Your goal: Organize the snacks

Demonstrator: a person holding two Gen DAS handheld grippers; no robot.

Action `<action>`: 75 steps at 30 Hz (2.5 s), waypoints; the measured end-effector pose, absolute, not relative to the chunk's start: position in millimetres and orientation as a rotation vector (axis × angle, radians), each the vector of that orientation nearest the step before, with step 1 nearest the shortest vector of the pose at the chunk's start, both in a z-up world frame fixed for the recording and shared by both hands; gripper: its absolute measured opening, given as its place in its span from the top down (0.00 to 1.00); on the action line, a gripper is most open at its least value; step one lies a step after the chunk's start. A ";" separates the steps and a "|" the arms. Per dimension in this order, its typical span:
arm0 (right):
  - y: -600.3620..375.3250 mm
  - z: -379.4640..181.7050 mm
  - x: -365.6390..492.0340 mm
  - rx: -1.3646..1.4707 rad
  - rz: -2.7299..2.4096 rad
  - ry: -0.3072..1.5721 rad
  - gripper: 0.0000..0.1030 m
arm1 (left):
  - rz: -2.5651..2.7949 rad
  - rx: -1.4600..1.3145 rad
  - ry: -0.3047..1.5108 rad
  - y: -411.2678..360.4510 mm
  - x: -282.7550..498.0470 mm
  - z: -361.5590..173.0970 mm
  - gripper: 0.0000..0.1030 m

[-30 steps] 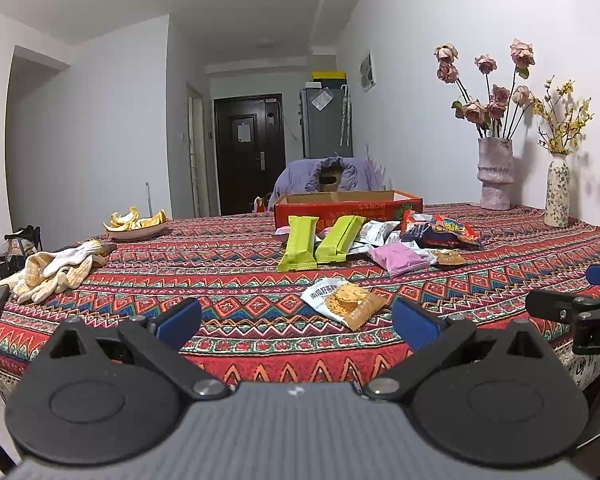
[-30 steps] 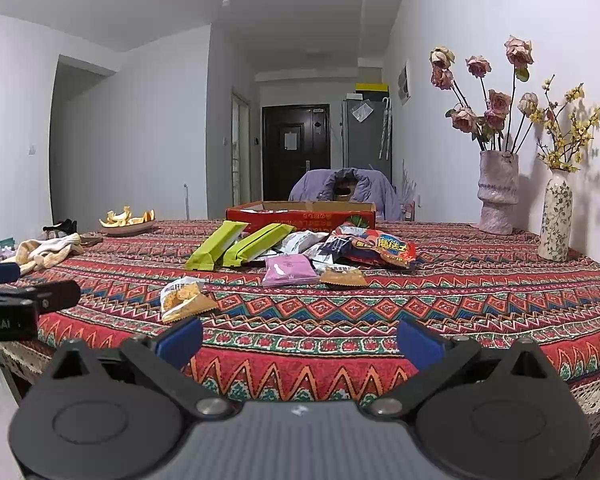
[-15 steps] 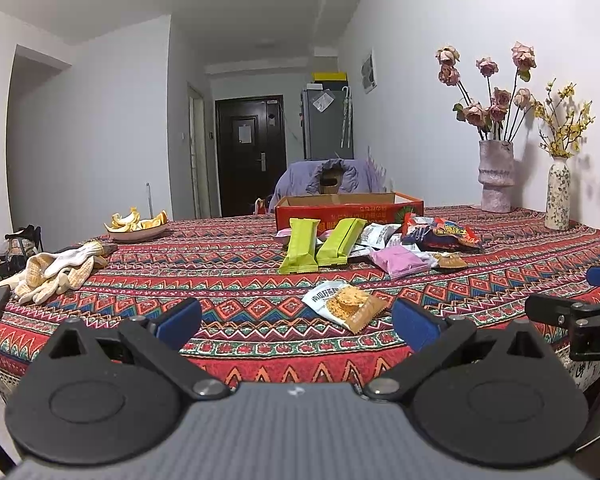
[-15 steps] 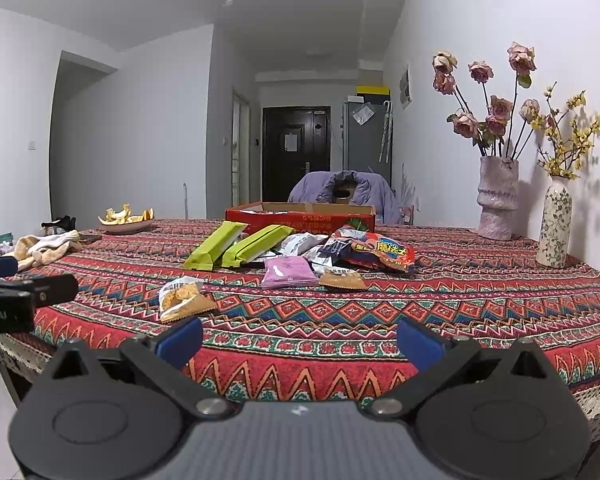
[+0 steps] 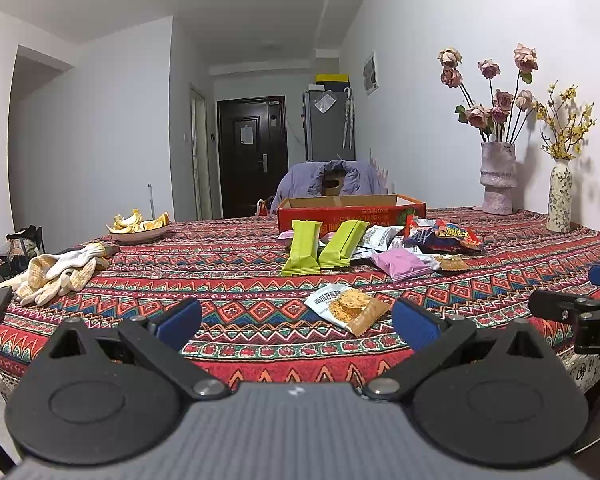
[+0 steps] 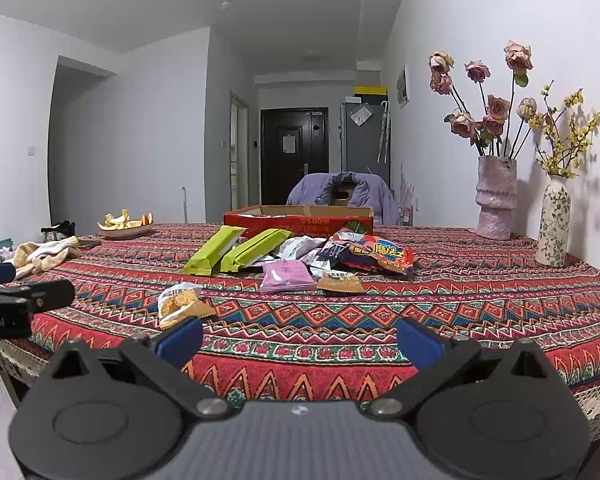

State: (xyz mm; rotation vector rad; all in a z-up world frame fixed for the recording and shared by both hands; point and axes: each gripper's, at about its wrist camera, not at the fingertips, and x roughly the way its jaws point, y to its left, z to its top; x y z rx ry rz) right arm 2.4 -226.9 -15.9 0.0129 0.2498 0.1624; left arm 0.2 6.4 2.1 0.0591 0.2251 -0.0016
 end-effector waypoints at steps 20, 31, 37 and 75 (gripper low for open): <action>-236.7 -8.1 34.6 -0.003 0.170 0.257 0.00 | -0.039 -0.005 0.324 11.5 33.4 -1.4 0.00; -235.0 -4.8 107.0 -0.022 0.200 0.336 0.01 | -0.079 -0.044 0.533 -9.3 127.6 -13.0 0.09; -244.4 -3.8 150.8 -0.006 0.208 0.417 0.05 | -0.070 -0.096 0.662 -16.7 181.4 -19.4 0.29; -265.6 -24.4 267.0 0.020 0.232 0.644 0.52 | 0.038 -0.054 0.717 -33.6 255.5 -4.0 0.15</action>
